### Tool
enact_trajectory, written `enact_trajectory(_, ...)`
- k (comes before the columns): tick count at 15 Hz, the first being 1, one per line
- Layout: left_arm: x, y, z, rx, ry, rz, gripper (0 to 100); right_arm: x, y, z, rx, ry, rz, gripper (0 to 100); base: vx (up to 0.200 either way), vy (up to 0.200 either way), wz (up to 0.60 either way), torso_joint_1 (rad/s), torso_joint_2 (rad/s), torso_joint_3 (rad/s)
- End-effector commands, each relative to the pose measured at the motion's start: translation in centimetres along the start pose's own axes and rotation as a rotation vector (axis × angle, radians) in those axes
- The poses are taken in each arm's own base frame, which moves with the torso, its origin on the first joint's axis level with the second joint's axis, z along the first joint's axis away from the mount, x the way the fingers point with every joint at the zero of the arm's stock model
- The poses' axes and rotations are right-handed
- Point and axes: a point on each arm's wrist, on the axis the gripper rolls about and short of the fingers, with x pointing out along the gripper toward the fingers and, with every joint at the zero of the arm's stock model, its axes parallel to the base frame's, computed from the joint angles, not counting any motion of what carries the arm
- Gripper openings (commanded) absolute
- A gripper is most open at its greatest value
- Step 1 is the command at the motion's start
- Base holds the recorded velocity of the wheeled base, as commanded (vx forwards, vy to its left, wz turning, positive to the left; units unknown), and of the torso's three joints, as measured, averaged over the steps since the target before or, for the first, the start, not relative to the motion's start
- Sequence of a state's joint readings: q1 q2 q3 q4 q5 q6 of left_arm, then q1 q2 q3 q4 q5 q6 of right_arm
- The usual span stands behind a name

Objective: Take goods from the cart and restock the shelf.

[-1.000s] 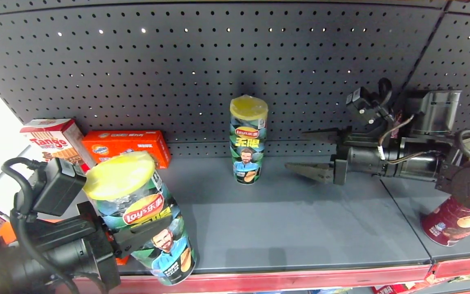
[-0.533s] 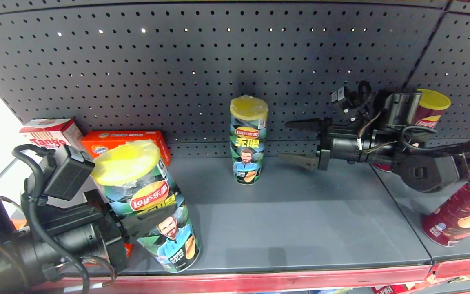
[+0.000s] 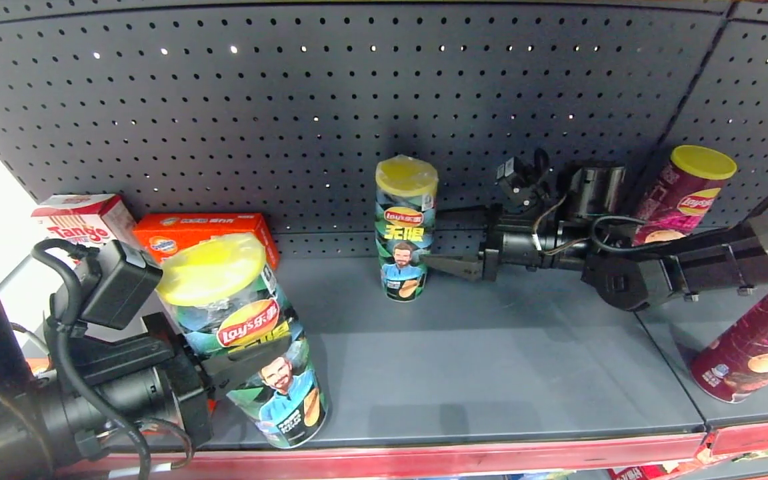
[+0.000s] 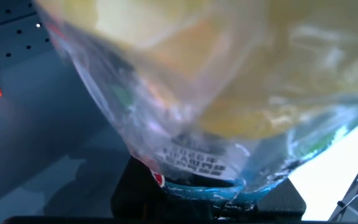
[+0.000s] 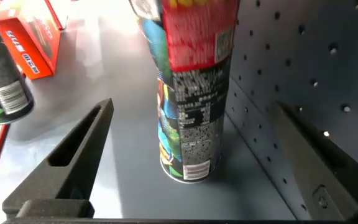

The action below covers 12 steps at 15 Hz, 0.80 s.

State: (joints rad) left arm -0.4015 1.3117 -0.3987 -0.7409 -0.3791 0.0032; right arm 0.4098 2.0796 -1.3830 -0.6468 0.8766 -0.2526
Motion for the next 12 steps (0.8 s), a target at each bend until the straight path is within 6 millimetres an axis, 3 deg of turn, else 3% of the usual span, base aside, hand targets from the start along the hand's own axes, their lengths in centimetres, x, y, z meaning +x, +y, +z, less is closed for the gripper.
enact_trajectory(1,-0.1,0.0,-0.1,-0.001,0.003,0.000,0,1.0,-0.3,-1.4,0.018,0.012,0.012,100,0.000,0.000,0.00,0.000,0.00,0.000)
enact_trajectory(7,-0.1,0.0,-0.1,-0.001,0.001,0.003,0,4.2,-1.2,-3.3,0.041,0.000,0.035,100,0.000,0.000,0.00,0.000,0.00,0.000)
enact_trajectory(12,-0.1,0.0,-0.2,-0.002,0.002,0.004,0,5.8,-1.0,-3.4,0.057,-0.009,0.022,100,0.000,0.000,0.00,0.000,0.00,0.000)
